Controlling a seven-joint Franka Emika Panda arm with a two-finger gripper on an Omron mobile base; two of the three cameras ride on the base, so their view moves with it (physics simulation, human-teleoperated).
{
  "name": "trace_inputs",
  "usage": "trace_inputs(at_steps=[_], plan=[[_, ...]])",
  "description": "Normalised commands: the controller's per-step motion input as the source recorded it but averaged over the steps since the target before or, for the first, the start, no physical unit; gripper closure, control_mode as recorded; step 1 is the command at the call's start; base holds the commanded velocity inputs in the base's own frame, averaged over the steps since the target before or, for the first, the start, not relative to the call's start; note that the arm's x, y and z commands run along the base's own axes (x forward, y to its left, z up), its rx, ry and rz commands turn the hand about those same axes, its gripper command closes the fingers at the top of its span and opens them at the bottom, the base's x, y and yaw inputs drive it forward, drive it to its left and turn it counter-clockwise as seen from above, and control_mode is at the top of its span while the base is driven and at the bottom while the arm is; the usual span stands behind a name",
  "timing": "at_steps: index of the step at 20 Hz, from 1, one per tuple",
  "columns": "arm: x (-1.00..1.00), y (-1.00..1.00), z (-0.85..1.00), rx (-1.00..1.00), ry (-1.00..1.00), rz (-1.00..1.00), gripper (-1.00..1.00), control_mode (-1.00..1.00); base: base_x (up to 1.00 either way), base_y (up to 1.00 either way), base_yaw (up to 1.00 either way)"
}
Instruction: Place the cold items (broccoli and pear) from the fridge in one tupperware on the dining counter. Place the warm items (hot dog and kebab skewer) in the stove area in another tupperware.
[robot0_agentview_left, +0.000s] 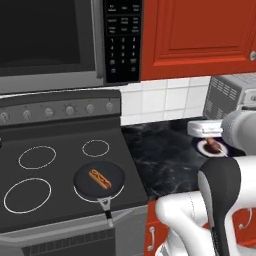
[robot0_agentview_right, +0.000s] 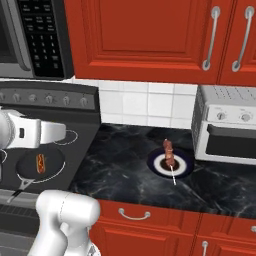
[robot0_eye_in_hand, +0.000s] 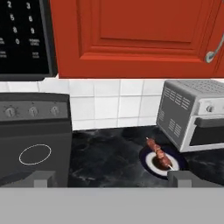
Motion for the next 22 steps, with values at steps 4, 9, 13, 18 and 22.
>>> trace_inputs(at_steps=[4, 9, 13, 18, 22], plan=[[0.00, 0.09, -0.45, 0.02, 0.38, 0.09, -1.00, -1.00, 0.05, 0.00, 0.04], [0.08, 0.51, -0.76, 0.00, 0.62, 0.05, -1.00, -1.00, 0.00, 0.00, 0.00], [0.21, 0.79, -0.67, 0.00, 0.56, 0.00, -1.00, -1.00, 0.00, 0.00, 0.00], [0.26, 0.78, -0.65, -0.02, 0.38, 0.00, -1.00, -1.00, 0.00, 0.00, 0.00], [0.35, 0.45, -0.53, -0.02, 0.15, 0.07, -1.00, -1.00, 0.00, 0.00, 0.00]])
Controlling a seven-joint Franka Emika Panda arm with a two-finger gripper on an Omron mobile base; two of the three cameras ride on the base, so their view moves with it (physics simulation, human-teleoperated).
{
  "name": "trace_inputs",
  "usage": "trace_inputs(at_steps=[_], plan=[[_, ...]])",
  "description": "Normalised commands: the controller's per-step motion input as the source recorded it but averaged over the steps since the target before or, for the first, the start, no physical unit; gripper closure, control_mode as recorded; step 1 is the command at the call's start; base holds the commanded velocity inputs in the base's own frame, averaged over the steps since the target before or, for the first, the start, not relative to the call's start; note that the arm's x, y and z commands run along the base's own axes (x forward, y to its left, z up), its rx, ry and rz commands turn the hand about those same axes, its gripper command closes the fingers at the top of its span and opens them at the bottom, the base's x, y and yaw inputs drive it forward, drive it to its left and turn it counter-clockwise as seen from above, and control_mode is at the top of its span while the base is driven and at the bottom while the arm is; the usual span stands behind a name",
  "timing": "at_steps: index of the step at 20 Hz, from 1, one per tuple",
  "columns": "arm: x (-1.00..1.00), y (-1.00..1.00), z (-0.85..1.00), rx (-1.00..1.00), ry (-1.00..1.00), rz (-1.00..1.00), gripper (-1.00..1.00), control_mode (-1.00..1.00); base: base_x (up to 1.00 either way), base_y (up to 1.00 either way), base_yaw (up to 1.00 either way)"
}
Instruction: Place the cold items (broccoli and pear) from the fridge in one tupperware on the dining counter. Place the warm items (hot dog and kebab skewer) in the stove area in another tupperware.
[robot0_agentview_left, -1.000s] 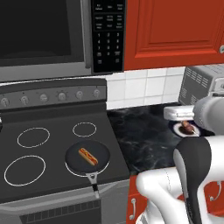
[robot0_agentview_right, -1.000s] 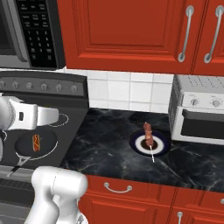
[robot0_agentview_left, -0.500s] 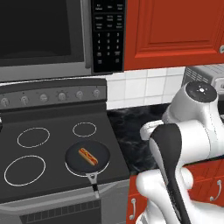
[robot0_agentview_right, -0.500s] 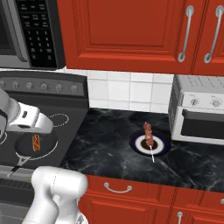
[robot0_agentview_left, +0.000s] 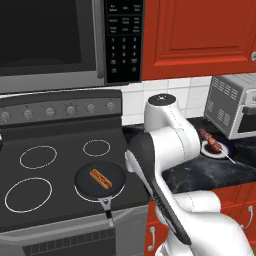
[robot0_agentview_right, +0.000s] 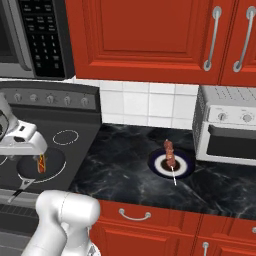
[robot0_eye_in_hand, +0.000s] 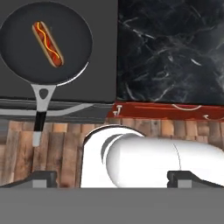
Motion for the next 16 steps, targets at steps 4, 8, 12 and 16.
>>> trace_inputs(at_steps=[4, 8, 12, 16], plan=[[0.55, 0.44, -0.47, -0.09, 0.10, 0.08, -1.00, -1.00, 0.00, 0.00, 0.00], [0.40, 0.53, -0.45, -0.11, 0.00, 0.02, -1.00, -1.00, 0.00, 0.00, 0.00], [0.38, 0.37, -0.32, -0.04, 0.00, 0.00, -1.00, -1.00, 0.00, 0.00, 0.00], [0.45, 0.18, -0.24, 0.00, 0.00, 0.00, -1.00, -1.00, 0.00, 0.00, 0.00]])
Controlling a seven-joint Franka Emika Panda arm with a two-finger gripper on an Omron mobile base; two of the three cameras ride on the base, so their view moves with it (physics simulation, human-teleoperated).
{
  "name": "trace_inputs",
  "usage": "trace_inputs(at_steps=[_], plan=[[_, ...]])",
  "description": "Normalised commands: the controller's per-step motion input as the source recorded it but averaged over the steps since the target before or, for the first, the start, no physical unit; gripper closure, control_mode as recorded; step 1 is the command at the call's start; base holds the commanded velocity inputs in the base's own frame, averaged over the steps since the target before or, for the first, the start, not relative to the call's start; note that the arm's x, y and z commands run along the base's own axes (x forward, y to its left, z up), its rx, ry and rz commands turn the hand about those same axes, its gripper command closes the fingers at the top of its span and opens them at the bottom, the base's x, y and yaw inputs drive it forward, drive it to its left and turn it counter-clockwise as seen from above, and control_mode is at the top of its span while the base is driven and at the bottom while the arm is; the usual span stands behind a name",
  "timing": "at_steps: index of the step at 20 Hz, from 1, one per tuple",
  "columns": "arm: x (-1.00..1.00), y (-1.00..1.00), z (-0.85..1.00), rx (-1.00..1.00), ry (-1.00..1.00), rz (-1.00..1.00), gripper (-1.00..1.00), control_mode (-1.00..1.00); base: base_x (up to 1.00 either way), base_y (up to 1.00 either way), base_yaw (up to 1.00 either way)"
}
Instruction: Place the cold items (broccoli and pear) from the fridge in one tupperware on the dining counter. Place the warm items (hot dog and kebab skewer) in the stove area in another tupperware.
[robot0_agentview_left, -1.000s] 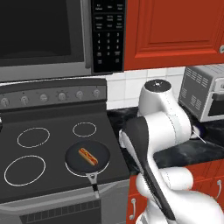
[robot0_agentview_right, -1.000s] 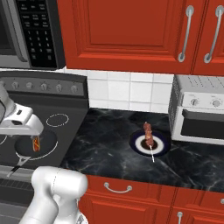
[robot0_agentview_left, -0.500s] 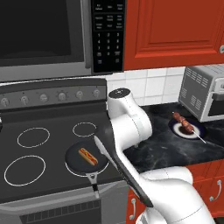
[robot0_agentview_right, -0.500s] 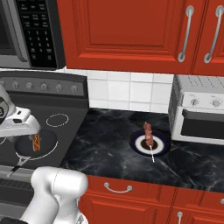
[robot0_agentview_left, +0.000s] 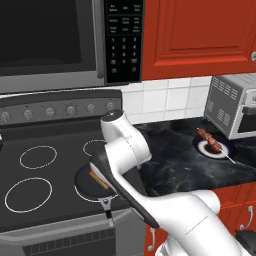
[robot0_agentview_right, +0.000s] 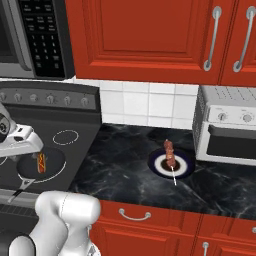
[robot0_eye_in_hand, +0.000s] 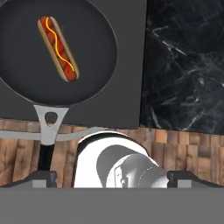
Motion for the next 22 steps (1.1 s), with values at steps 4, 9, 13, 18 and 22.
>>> trace_inputs(at_steps=[4, 9, 13, 18, 22], plan=[[0.45, 0.16, -0.32, 0.00, 0.00, 0.00, -1.00, -1.00, 0.00, 0.00, 0.00], [0.39, 0.22, -0.41, 0.00, 0.01, 0.00, -1.00, -1.00, 0.00, 0.00, 0.00], [0.36, 0.23, -0.35, 0.00, 0.00, 0.00, -1.00, -1.00, 0.00, 0.00, 0.00], [0.38, 0.15, -0.33, 0.00, 0.00, 0.00, -1.00, -1.00, 0.00, 0.00, 0.00], [0.36, 0.14, -0.37, 0.00, 0.00, 0.00, -1.00, -1.00, 0.00, 0.00, 0.00]])
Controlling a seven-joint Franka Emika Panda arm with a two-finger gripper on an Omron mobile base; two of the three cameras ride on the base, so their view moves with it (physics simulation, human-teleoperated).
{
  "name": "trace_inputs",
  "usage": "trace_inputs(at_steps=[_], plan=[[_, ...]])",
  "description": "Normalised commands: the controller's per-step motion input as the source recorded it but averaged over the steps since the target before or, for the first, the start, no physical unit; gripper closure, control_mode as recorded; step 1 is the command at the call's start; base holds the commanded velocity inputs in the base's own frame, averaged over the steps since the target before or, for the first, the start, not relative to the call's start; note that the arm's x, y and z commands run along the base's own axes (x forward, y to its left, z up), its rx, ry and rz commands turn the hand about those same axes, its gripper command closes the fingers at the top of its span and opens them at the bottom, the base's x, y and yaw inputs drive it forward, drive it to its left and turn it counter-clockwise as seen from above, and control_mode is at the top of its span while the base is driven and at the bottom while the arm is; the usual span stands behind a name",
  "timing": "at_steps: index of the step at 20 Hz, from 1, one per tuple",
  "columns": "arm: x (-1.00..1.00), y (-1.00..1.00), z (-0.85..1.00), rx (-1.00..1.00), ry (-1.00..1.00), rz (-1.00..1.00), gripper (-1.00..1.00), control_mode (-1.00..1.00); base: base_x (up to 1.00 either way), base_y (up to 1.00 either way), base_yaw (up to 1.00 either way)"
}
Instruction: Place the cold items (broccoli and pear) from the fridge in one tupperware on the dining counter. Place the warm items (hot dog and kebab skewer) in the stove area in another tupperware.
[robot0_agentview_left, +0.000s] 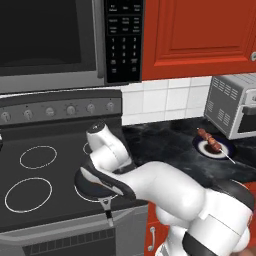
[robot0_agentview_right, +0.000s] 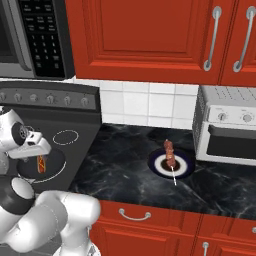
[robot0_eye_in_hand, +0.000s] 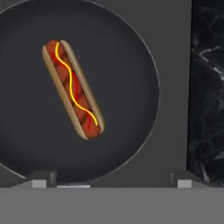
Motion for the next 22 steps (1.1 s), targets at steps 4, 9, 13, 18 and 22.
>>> trace_inputs(at_steps=[4, 9, 13, 18, 22], plan=[[0.27, 0.13, -0.37, 0.00, 0.00, 0.00, -1.00, -1.00, 0.00, 0.00, 0.00], [0.25, 0.14, -0.37, 0.00, 0.01, 0.00, -1.00, -1.00, 0.00, 0.00, 0.00], [0.27, 0.16, -0.38, 0.00, 0.04, 0.00, -1.00, -1.00, 0.00, 0.00, 0.00], [0.32, 0.12, -0.30, 0.00, 0.02, 0.00, -1.00, -1.00, 0.00, 0.00, 0.00], [0.27, 0.12, -0.34, 0.00, 0.00, 0.00, -1.00, -1.00, 0.00, 0.00, 0.00]])
